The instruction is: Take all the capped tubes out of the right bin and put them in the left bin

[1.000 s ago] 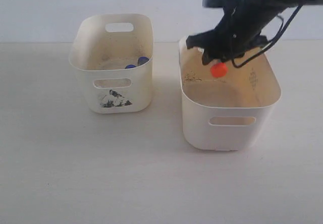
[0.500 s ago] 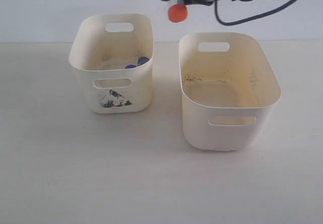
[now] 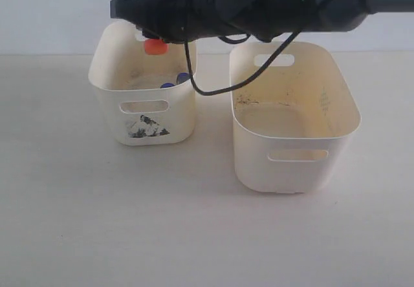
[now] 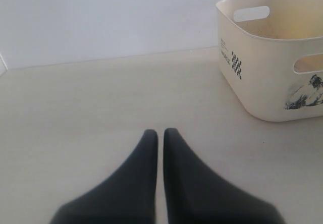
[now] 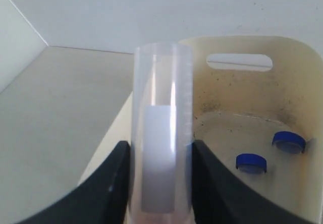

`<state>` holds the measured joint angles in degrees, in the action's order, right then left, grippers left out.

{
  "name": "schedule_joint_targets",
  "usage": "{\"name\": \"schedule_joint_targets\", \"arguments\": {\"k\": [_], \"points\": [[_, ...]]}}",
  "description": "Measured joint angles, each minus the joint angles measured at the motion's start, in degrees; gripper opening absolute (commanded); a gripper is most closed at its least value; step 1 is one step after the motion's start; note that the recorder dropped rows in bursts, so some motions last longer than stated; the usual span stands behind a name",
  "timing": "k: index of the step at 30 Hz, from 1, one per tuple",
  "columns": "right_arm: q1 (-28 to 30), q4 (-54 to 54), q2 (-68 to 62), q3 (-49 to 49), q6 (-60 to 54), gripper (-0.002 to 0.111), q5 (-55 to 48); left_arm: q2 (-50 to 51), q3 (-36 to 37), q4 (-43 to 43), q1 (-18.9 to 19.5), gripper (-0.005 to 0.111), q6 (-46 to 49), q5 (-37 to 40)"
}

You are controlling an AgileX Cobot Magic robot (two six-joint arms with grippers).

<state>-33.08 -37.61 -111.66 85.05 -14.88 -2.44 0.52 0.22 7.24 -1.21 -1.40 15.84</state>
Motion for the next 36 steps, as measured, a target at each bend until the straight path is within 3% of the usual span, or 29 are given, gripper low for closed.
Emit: {"name": "schedule_joint_targets", "arguments": {"k": [3, 5, 10, 13, 17, 20, 23, 27, 32, 36], "points": [[-0.26, -0.03, -1.99, 1.04, 0.47, 0.002, 0.85, 0.0, 0.0, 0.0, 0.0, 0.004, 0.0, 0.0], [-0.26, -0.14, -3.58, 2.73, 0.55, 0.011, 0.89, 0.0, 0.0, 0.0, 0.0, 0.004, 0.0, 0.0], [-0.59, -0.26, -7.13, 7.54, 0.55, 0.064, -3.67, 0.0, 0.0, 0.0, 0.0, 0.004, 0.0, 0.0], [-0.72, -0.26, -8.24, 9.36, 0.55, 0.08, -5.25, 0.0, 0.0, 0.0, 0.0, 0.004, 0.0, 0.0], [-0.72, -0.26, -8.51, 10.65, 0.55, 0.075, -6.5, 0.0, 0.0, 0.0, 0.0, 0.004, 0.0, 0.0], [-0.72, -0.26, -8.51, 11.71, 0.55, 0.064, -8.76, 0.0, 0.0, 0.0, 0.0, 0.004, 0.0, 0.0], [-0.72, -0.26, -8.15, 12.38, 0.55, 0.043, -12.53, 0.0, 0.0, 0.0, 0.0, 0.004, 0.0, 0.0], [-0.72, 1.56, -5.89, 12.39, 0.55, 0.002, -19.81, 0.0, 0.0, 0.0, 0.0, 0.004, 0.0, 0.0], [-0.72, 8.06, -0.84, 12.48, 2.48, 0.0, -31.99, 0.0, 0.0, 0.0, 0.0, 0.004, 0.0, 0.0], [-0.72, 15.47, 2.8, 12.1, 10.31, 0.0, -41.66, 0.0, 0.0, 0.0, 0.0, 0.004, 0.0, 0.0]]}}
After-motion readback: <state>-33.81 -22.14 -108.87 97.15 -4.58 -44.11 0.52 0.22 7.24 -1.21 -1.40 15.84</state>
